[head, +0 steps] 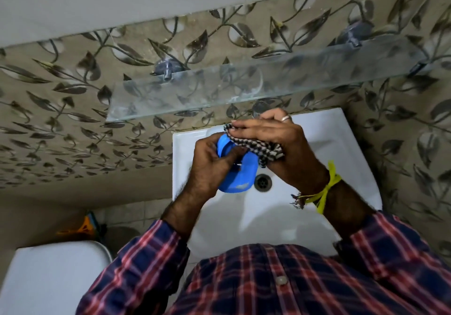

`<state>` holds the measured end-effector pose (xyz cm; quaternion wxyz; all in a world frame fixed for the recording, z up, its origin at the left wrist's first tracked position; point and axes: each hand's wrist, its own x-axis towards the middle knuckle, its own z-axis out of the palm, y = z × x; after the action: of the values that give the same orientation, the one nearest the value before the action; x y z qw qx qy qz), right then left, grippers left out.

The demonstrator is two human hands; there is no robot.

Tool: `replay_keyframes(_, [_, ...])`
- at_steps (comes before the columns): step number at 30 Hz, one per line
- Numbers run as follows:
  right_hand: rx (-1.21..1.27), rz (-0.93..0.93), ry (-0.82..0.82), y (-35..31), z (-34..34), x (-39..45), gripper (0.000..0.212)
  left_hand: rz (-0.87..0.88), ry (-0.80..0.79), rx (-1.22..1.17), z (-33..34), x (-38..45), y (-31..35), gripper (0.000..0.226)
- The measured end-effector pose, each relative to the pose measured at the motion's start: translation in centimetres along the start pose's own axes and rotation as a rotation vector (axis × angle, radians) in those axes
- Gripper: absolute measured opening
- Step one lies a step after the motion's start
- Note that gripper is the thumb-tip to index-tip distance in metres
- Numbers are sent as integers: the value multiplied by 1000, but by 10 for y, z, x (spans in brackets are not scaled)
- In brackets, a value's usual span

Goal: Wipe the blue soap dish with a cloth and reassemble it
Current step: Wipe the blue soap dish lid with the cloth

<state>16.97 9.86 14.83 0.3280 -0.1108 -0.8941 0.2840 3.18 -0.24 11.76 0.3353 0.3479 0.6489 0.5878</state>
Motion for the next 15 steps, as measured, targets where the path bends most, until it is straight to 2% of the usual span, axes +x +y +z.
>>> replay_keyframes(5, [10,59,31,-2,1,-6,26,6,-14,-6,6,-4,-3,24])
replay_keyframes(8, [-18,37,64,-3,4,-4,24,83,0,13,4,1,1,29])
replay_keyframes(15, [54,91,254,6,2,-23,31,103,40,-33,11,1,6,23])
